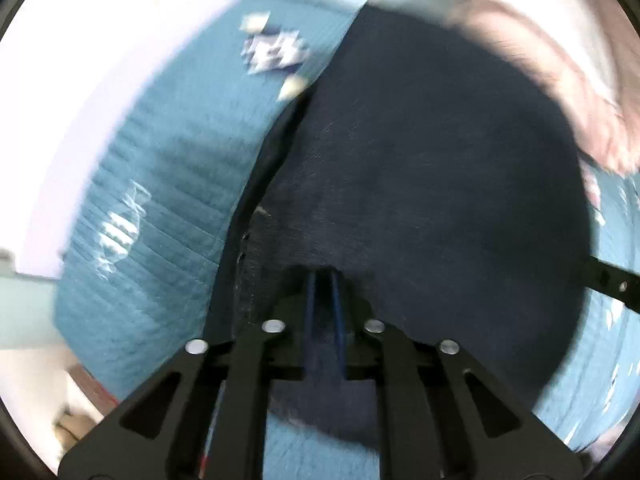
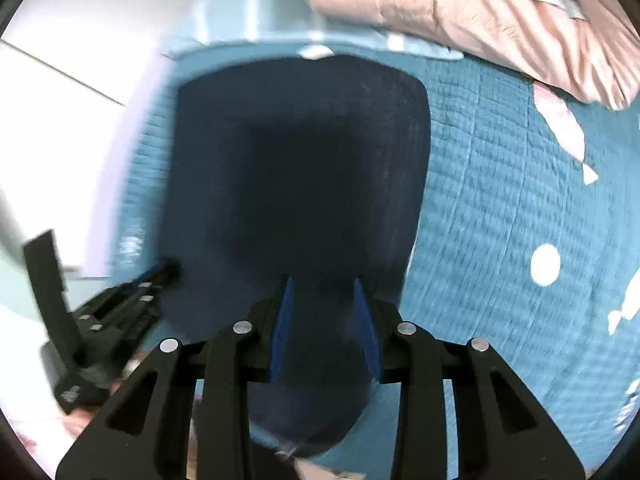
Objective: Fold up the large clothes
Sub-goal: 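Press both grippers on the folded jacket to flatten and square it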
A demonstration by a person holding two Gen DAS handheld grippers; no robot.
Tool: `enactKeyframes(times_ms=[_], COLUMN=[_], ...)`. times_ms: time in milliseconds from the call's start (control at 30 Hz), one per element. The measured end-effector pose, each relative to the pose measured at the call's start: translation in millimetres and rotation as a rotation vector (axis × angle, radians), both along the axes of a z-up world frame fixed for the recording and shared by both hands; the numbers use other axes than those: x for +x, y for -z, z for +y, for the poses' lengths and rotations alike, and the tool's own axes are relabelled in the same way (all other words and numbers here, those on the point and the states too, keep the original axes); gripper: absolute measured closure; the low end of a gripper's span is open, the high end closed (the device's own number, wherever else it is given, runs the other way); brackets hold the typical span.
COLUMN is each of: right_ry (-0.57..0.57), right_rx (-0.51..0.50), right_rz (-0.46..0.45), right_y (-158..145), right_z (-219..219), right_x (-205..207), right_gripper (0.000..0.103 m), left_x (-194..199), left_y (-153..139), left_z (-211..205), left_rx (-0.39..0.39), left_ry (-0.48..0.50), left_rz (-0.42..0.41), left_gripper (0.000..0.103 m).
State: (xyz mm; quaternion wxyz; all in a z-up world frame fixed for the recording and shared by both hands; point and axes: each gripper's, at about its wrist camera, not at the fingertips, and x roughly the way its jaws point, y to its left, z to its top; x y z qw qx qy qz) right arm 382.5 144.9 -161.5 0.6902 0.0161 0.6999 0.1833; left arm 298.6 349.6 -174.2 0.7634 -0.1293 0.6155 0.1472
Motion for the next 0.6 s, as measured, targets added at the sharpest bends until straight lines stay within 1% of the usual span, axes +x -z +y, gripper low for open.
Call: enactKeyframes(times_ms=[33,67,133,167,233,267,300,333,400,467,533,567,600], right_ry=[0.019,0.032,-0.009,-0.026,-0.036,-0.042,-0.037,-0.025,-0.005,0.006,-0.014,-0.018,-0.027], right_rx=[-0.004,-0.011,-0.038,-0.043,-0.018,0.005,0.001,-0.01,-0.005,-0.051,-0.086,-0.097,-0.096], right_rz=[0.029,0.045,0.049,0.044,0.014,-0.032,-0.071,-0.104,-0.094,-0.087,-0.056,-0.069,-0.095], right_y=[12,18,9,5,-13,-27,-37,-45,-43,-31,-10,1,6], right_z=[-6,-6,-3,-3,-7,-9,-10,-10,-10,-7,8,14,18], right_x=[3,7,9,9,8,13,20,30,52,73,88,93,94], right_gripper=[0.084,0.084,0.084,0.084,0.083,0.083,0.083,0.083,0.081,0.081,0.081,0.08,0.08], left_x=[0,3,7,8,12,16,24,34,64,94,123,140,154], left_y=[4,0,-9,-17,-37,-47,-61,-68,-76,-71,-54,-36,-10], left_z=[4,1,-4,-6,-11,-13,-16,-17,-13,-4,6,12,17], left_rx=[0.002,0.026,0.063,0.07,0.039,0.038,0.052,0.055,0.018,0.009,0.037,0.047,0.021], left_ry=[-0.002,-0.001,0.008,0.023,0.069,0.089,0.108,0.116,0.121,0.095,0.062,0.034,0.0], left_rz=[-0.007,-0.003,0.01,0.001,-0.053,-0.08,-0.114,-0.128,-0.151,-0.145,-0.12,-0.082,-0.022], left_gripper=[0.095,0.095,0.097,0.097,0.097,0.097,0.097,0.097,0.097,0.097,0.097,0.097,0.098])
